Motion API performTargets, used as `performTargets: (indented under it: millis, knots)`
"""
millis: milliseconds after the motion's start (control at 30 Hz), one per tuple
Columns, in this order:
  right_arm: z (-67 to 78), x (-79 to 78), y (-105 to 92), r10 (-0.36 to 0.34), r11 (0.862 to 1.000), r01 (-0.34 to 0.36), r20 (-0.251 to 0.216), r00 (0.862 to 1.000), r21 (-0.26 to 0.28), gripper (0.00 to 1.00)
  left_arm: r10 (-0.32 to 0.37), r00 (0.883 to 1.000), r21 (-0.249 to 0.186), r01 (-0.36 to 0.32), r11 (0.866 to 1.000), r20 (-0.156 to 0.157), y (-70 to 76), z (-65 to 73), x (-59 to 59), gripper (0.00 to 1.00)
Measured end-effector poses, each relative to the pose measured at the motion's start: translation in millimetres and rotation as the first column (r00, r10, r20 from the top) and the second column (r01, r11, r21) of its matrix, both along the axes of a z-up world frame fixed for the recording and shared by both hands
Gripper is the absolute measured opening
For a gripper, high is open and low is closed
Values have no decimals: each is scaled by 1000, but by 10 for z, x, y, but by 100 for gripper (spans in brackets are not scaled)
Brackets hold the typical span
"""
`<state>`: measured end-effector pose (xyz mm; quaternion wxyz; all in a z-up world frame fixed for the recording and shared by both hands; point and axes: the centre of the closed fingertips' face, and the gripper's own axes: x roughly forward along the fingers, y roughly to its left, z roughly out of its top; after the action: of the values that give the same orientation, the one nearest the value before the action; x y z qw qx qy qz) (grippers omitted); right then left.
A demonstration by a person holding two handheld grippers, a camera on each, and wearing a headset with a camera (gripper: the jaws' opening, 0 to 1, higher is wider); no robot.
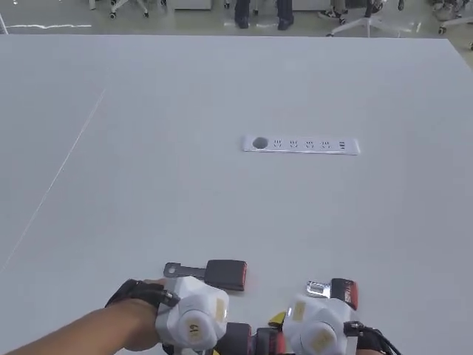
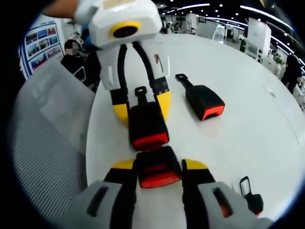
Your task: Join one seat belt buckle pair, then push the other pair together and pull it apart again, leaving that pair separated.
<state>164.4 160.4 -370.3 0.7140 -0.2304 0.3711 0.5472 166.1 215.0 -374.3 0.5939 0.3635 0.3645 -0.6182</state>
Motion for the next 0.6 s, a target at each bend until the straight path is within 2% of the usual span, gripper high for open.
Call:
performTargets:
  millis: [100, 300, 400, 500, 600]
  knots:
    - [-4, -3, -6, 24, 1000, -24, 6, 1000, -12, 37, -16, 1000, 2, 16, 1000, 0, 9, -29, 6, 34]
    - [-4, -15, -25, 51, 999, -51, 20, 998, -9, 36, -22, 1000, -36, 22, 999, -3, 20, -35, 6, 33]
    - [-6, -21, -37, 68, 998, -68, 43, 997, -8, 36, -19, 1000, -67, 18, 998, -5, 18, -29, 7, 33]
    - [-2, -31, -46, 80, 997, -81, 67, 995, 8, 35, -27, 1000, -78, 26, 997, -6, 13, -29, 4, 33]
    - [3, -44, -38, 113, 994, -113, 107, 988, -12, 35, -42, 999, -92, 41, 995, -9, 14, -21, -1, 33]
